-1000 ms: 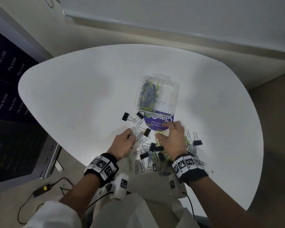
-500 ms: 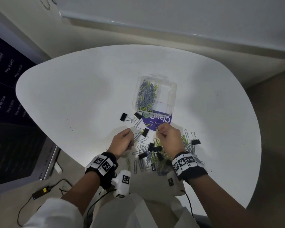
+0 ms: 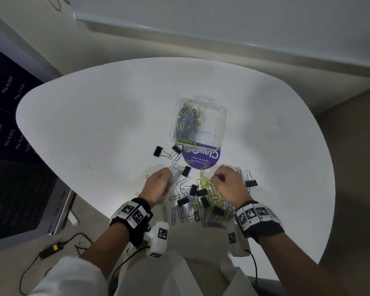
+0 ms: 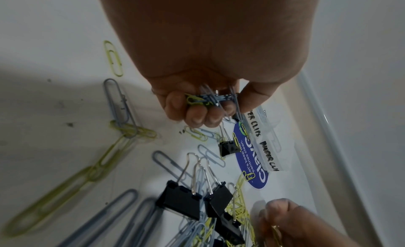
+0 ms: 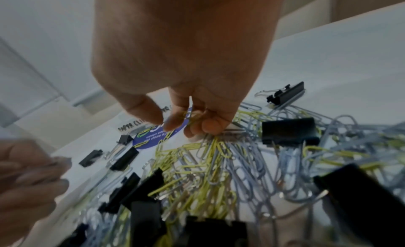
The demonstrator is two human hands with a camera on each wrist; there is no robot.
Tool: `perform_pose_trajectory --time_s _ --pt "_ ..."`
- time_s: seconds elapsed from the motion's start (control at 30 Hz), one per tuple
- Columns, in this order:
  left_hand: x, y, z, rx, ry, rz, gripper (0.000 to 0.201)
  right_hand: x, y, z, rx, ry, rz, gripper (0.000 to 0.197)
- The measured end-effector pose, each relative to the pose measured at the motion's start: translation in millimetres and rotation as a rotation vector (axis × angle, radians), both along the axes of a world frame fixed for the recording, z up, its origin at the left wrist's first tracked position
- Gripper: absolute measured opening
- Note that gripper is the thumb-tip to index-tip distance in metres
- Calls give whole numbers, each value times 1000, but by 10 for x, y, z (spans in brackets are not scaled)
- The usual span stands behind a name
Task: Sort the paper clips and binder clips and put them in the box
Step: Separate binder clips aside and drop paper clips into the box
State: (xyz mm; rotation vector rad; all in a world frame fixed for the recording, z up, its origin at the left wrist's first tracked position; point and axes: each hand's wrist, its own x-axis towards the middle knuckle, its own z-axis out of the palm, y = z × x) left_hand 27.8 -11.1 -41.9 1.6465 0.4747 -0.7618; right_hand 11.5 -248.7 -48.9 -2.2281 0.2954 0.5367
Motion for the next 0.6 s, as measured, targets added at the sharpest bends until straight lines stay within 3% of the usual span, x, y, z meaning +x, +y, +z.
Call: perform_pose_trajectory --time_s 0.1,0.23,0.6 --pt "3 1 -4 6 -23 -24 32 -53 -2 -13 -82 5 140 17" --pt "-13 12 8 31 -47 -62 24 -102 6 -57 -126 -33 116 29" --pt "-27 -21 -1 53 -79 -90 23 18 246 -39 -170 -43 173 10"
